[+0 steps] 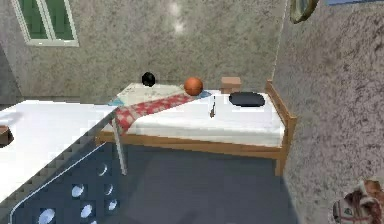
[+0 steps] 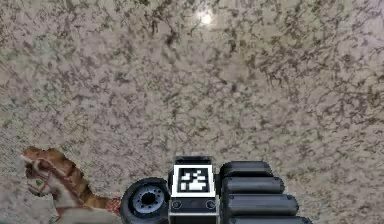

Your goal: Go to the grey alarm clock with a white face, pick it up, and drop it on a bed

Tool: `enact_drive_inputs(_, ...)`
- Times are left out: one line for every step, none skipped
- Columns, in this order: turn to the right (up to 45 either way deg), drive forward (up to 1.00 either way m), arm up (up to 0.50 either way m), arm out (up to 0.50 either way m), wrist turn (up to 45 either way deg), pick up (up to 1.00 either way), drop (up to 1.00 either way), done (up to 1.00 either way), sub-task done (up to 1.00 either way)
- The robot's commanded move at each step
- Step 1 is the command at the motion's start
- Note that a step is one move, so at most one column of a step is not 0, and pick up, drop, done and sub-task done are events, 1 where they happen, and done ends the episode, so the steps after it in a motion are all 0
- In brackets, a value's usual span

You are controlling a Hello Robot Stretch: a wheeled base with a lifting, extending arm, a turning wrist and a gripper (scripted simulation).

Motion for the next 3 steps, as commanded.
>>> enact_drive_inputs(0.0, 1.0, 0.0, 0.0, 0.0, 0.0, 0.0, 0.0, 0.0)
enact_drive_inputs(-6.0, 0.0, 0.0, 0.0, 0.0, 0.0, 0.0, 0.0, 0.0)
enact_drive_inputs(0.0, 0.45, 0.0, 0.0, 0.0, 0.0, 0.0, 0.0, 0.0)
